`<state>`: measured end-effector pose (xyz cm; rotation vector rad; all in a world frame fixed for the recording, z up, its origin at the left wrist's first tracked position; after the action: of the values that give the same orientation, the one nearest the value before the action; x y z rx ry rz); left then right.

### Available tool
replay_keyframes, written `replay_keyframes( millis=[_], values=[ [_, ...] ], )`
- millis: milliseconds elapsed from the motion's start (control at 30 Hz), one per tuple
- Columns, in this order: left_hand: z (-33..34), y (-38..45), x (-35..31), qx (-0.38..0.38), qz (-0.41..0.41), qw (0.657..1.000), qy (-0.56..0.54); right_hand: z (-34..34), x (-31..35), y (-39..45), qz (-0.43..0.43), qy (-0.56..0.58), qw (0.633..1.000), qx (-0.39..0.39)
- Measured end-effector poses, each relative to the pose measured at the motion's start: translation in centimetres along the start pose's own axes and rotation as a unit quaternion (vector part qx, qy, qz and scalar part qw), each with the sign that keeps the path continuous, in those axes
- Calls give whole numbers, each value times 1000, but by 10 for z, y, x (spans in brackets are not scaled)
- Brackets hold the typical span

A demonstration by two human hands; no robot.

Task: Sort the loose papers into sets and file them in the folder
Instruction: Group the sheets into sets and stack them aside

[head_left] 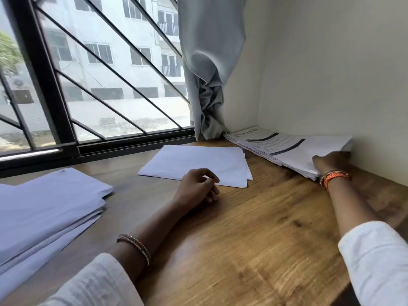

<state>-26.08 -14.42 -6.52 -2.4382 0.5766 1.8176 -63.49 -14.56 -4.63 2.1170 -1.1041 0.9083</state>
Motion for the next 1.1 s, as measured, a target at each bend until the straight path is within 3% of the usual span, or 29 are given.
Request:
replay_keyframes(
  millis=[67,133,300,367,467,533,633,733,800,900,1100],
  values=[
    [-5,-2,-2,-25,0,999,-37,-10,27,-21,-57,-75,994,-51],
    [-11,-6,-7,-60,6,997,-52,-7,66,-52,-184,-130,972,-62],
    [-49,-28,-30,-145,32,989,30,62,152,-201,-459,-175,858,150],
    [-84,-45,-41,-159,41,975,151,89,173,-269,-540,-153,796,227],
    [-153,-85,-45,-190,28,923,333,111,199,-359,-615,-71,709,338],
    [-206,-118,-37,-232,-15,896,379,122,213,-409,-657,-44,653,374],
    [-283,-164,-5,-269,-167,835,450,127,224,-479,-711,-34,559,425],
    [-332,-203,33,-223,-334,763,506,131,226,-532,-718,-40,496,487],
    [-343,-218,50,-191,-368,758,504,141,218,-551,-722,-80,464,507],
    [-333,-229,62,-105,-371,788,481,153,208,-550,-756,-99,448,468],
    [-283,-208,50,3,-275,825,494,144,210,-483,-756,-54,516,398]
  ],
)
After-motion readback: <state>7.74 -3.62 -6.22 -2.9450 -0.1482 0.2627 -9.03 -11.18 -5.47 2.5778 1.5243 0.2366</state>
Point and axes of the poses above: each hand's wrist, its own y-axis towards the middle knuckle, its own z-axis out of the palm, x = y × z, the point moved 4 cm from there along y, towards the middle knuckle
